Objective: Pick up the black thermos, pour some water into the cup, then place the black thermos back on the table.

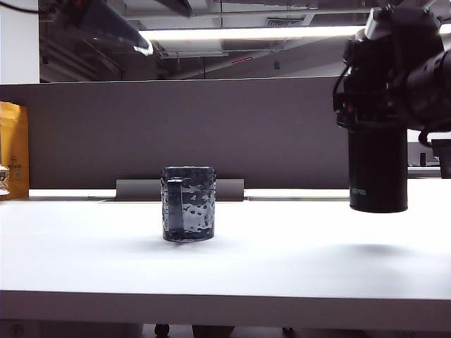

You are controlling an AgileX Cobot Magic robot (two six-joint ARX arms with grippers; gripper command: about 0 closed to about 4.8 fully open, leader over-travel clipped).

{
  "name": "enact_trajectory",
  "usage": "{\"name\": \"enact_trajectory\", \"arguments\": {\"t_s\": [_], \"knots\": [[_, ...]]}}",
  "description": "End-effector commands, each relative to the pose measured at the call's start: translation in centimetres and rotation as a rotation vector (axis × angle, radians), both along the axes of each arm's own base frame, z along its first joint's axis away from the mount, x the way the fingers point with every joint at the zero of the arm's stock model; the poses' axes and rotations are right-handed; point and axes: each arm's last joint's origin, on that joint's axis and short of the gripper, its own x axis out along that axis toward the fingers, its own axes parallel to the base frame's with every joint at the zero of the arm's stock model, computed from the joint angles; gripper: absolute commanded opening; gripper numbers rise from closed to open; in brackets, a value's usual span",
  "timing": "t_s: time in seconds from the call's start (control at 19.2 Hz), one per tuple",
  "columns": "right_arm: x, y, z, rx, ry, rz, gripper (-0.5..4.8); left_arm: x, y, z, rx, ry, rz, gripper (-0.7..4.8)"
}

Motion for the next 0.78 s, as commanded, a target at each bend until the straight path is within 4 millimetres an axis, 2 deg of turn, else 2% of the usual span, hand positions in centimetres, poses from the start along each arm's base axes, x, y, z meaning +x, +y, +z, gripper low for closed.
{"name": "enact_trajectory", "arguments": {"t_s": [0.05, 0.16, 0.26, 0.52, 0.57, 0.62, 0.68, 0.73, 0.78], "knots": [[1.7, -0.5, -0.8, 0.05, -0.131, -0.041, 0.31, 0.1, -0.2, 0.3, -0.018, -0.016, -0.008, 4.79], [2.2, -0.5, -2.7, 0.023, -0.065, -0.039, 0.31, 0.1, -0.2, 0.4, -0.021, -0.032, -0.009, 4.79], [2.3, -0.4, -3.8, 0.007, -0.025, -0.021, 0.31, 0.1, -0.2, 0.4, -0.024, -0.036, -0.01, 4.79], [2.4, -0.4, -4.1, 0.006, -0.011, -0.022, 0.35, 0.1, -0.2, 0.4, -0.022, -0.035, -0.007, 4.79], [2.4, -0.4, -4.1, 0.005, -0.011, -0.022, 1.12, 0.1, -0.2, 0.4, -0.022, -0.035, -0.007, 4.79], [2.4, -0.4, -4.1, 0.006, -0.013, -0.022, 2.88, 0.1, -0.2, 0.4, -0.021, -0.034, -0.007, 4.79], [2.4, -0.4, -4.0, 0.007, -0.016, -0.021, 3.96, 0.1, -0.2, 0.4, -0.021, -0.033, -0.007, 4.79], [2.4, -0.4, -3.9, 0.012, -0.028, -0.021, 4.55, 0.1, -0.2, 0.4, -0.021, -0.033, -0.007, 4.79], [2.4, -0.4, -3.8, 0.014, -0.032, -0.021, 4.55, 0.1, -0.2, 0.4, -0.022, -0.033, -0.007, 4.79]]}}
